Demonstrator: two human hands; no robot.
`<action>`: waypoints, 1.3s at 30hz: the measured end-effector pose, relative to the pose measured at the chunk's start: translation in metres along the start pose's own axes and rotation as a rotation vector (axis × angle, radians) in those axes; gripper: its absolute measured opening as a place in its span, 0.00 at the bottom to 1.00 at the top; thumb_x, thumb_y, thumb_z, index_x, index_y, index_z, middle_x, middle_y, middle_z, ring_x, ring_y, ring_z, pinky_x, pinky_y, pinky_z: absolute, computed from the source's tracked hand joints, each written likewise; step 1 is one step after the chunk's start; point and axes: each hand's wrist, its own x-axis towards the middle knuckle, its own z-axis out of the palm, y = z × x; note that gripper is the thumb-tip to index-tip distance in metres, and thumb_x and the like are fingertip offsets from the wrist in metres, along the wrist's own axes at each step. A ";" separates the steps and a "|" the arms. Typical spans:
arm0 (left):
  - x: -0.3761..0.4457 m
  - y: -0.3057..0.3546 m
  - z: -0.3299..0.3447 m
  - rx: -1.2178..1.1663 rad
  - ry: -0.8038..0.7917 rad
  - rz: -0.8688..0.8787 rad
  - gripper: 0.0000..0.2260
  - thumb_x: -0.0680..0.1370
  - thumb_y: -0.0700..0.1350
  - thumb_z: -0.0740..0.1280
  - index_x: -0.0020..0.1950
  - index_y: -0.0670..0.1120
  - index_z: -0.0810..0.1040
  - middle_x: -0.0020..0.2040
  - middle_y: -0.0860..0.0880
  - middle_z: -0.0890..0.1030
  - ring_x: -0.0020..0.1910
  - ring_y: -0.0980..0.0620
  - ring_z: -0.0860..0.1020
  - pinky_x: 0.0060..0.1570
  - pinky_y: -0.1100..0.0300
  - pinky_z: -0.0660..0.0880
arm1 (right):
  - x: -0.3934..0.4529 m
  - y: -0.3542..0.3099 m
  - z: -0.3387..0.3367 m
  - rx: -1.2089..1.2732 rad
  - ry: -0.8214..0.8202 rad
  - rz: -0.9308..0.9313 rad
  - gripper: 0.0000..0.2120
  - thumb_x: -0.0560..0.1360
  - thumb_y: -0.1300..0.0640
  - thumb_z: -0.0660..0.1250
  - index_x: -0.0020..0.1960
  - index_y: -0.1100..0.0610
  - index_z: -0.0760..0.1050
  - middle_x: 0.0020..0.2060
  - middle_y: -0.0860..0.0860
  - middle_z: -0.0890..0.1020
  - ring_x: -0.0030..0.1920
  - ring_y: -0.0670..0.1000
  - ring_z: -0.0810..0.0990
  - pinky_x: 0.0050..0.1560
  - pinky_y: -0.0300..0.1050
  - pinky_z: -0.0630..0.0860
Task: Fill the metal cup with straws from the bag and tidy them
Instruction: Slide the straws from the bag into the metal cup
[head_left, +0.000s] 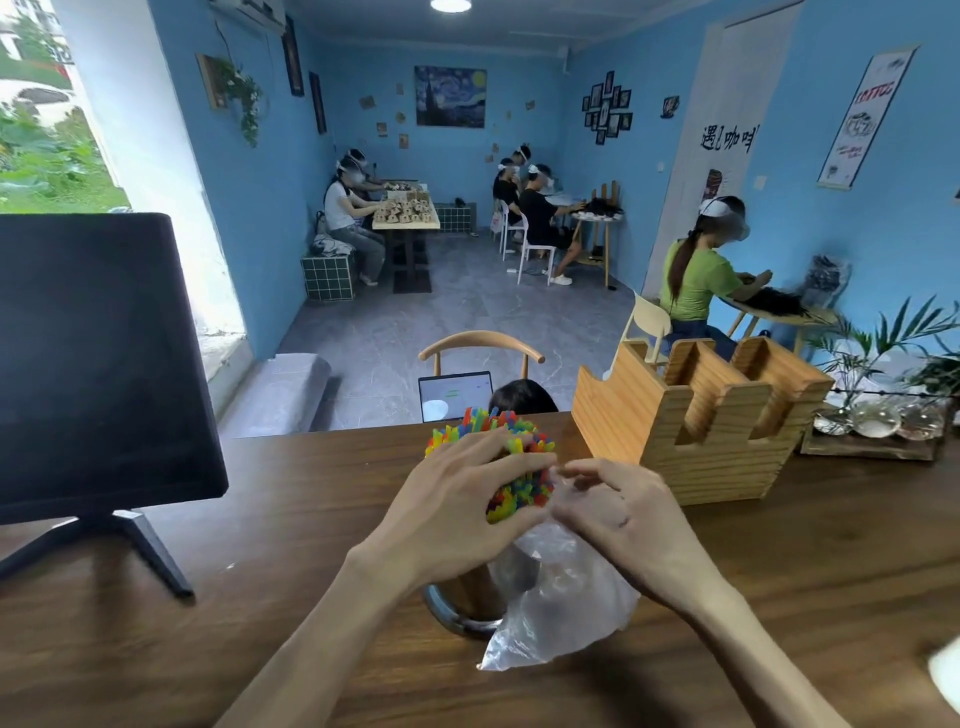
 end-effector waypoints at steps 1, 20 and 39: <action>-0.001 -0.002 0.000 -0.010 0.004 -0.012 0.22 0.80 0.66 0.61 0.74 0.65 0.70 0.73 0.64 0.71 0.73 0.61 0.67 0.71 0.63 0.63 | 0.001 -0.001 0.004 0.035 0.014 0.021 0.12 0.73 0.45 0.76 0.55 0.45 0.82 0.47 0.39 0.83 0.53 0.38 0.79 0.56 0.42 0.74; -0.003 -0.003 -0.001 -0.083 0.099 -0.063 0.26 0.75 0.53 0.69 0.73 0.59 0.71 0.74 0.60 0.68 0.72 0.56 0.68 0.72 0.52 0.66 | -0.001 0.007 -0.025 0.353 -0.180 0.178 0.15 0.74 0.35 0.71 0.54 0.42 0.82 0.45 0.46 0.85 0.45 0.49 0.83 0.45 0.44 0.81; 0.021 0.003 -0.002 -0.256 0.143 -0.071 0.20 0.81 0.46 0.67 0.68 0.67 0.71 0.52 0.62 0.81 0.50 0.59 0.79 0.52 0.56 0.77 | 0.011 0.012 -0.016 0.851 -0.102 0.283 0.10 0.69 0.62 0.64 0.48 0.53 0.80 0.38 0.54 0.78 0.36 0.50 0.75 0.36 0.39 0.75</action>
